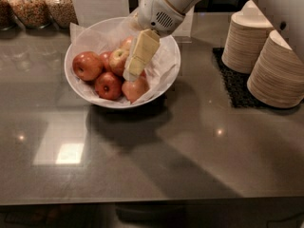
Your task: Pick apple from white bowl
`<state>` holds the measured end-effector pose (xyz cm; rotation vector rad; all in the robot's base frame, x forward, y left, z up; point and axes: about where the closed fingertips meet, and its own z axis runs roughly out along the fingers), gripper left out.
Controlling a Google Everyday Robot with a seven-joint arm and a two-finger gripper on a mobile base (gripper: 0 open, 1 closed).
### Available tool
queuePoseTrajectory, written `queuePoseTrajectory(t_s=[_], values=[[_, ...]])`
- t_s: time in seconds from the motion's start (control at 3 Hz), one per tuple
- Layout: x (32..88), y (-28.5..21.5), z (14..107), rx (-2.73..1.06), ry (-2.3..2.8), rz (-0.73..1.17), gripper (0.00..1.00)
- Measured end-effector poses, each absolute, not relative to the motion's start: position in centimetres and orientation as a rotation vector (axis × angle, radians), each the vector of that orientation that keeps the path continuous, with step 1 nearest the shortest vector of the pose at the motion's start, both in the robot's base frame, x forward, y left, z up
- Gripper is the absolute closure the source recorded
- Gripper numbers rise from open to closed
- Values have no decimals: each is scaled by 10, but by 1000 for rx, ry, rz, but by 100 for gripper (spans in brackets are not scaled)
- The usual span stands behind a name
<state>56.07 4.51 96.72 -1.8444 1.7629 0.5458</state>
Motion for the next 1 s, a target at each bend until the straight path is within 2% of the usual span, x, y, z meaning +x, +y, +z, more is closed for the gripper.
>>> queuePoseTrajectory(t_s=[0.33, 0.67, 1.0], values=[[560, 46, 967, -1844, 1762, 543, 0], [598, 52, 936, -1825, 1797, 582, 0], [598, 52, 936, -1825, 1797, 582, 0]])
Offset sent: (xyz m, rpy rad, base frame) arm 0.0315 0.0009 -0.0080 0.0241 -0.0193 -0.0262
